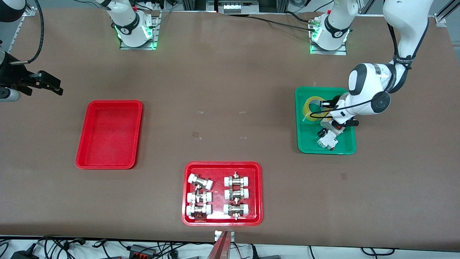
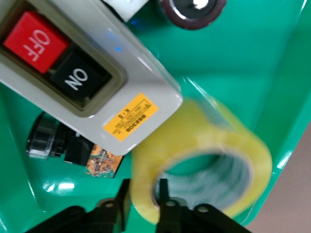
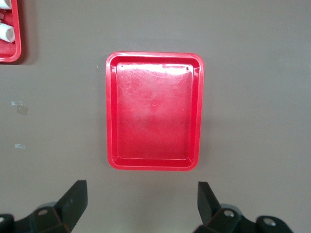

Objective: Left arm passes tape to right arm into tray
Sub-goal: 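Lift the tape with the left gripper while the right gripper approaches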

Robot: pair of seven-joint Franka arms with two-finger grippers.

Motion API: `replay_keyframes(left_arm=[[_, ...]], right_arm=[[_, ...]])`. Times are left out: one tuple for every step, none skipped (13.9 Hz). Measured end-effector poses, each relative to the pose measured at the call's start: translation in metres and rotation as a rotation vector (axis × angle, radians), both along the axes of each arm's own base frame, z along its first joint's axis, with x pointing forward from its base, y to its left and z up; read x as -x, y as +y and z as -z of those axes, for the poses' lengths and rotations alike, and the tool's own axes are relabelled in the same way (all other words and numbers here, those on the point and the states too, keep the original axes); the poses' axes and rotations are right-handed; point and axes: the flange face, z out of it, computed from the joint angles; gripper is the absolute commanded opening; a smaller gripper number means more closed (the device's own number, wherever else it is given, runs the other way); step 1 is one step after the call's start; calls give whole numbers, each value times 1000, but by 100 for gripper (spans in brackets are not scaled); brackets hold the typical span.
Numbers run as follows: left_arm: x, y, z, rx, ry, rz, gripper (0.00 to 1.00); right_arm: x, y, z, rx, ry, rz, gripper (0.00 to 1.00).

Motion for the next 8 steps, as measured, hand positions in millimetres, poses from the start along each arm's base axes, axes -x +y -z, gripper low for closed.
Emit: replay_keyframes(left_arm=[[1, -5, 0, -3, 7, -3, 18], [1, -10, -2, -4, 13, -2, 16], [-2, -15, -8, -2, 24, 3, 15], [-8, -19, -19, 2, 40, 12, 13], [-17, -23, -34, 7, 56, 21, 11], [-28, -27, -53, 11, 65, 29, 11], [-39, -33, -74, 15, 68, 37, 10], [-48, -42, -95, 14, 70, 39, 11]], right_arm=[[2, 0, 1, -1, 15, 0, 100], [3, 0, 2, -1, 24, 0, 100], [3, 0, 2, -1, 27, 0, 100], [3, 0, 2, -1, 27, 0, 100], [3, 0, 2, -1, 26, 0, 100], [3, 1, 2, -1, 26, 0, 100], [3, 1, 2, -1, 28, -1, 100], [3, 1, 3, -1, 28, -1, 100]])
